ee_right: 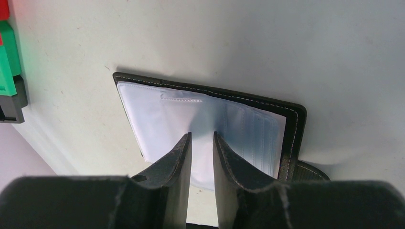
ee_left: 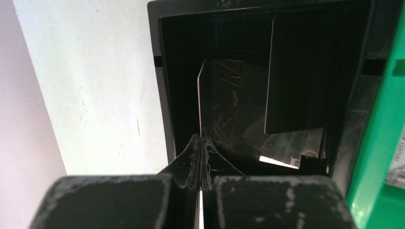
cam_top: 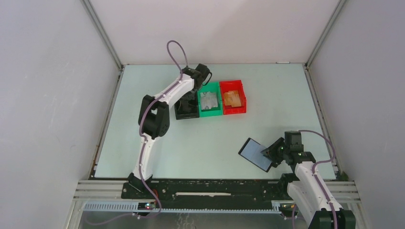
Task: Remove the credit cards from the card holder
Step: Place the credit card in the storage box.
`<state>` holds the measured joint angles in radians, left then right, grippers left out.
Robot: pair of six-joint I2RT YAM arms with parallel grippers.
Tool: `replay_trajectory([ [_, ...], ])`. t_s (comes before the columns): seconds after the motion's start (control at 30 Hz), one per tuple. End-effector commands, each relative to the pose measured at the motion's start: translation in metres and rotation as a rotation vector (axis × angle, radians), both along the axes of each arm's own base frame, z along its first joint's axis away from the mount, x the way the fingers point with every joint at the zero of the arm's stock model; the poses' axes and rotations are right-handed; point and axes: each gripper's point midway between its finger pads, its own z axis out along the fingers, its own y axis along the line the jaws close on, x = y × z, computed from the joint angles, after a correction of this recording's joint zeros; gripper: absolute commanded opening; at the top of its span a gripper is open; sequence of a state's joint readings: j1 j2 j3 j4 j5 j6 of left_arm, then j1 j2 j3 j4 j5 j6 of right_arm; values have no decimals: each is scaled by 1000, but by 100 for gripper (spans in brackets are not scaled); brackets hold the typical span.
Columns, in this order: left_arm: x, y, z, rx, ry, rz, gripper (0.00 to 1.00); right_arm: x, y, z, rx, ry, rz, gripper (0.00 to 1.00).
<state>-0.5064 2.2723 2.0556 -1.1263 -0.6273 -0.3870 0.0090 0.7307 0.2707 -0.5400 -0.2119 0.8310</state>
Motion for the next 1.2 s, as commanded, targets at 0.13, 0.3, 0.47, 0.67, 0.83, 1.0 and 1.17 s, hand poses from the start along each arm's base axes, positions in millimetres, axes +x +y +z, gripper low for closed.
replay_trajectory([
  [0.13, 11, -6, 15, 61, -90, 28, 0, 4, -1, 5, -16, -14, 17, 32],
  [0.3, 12, -10, 21, 43, -94, 20, 9, 3, -1, 6, -14, -17, 18, 32],
  [0.47, 11, -18, 33, 28, -111, -2, 32, 3, -1, 6, -15, -17, 18, 32],
  [0.67, 7, -28, 53, 1, -140, -32, 42, 3, 0, 7, -9, -21, 20, 32],
  [0.83, -9, -34, 101, -81, -208, -53, 40, 1, -1, 8, -16, -25, 16, 32],
  [1.0, -49, -60, 130, -315, -242, -178, 40, 0, -6, 15, -36, -50, -1, 32],
  [1.17, -98, -113, 117, -612, -165, -348, 40, -1, -12, 16, -56, -45, -43, 32],
])
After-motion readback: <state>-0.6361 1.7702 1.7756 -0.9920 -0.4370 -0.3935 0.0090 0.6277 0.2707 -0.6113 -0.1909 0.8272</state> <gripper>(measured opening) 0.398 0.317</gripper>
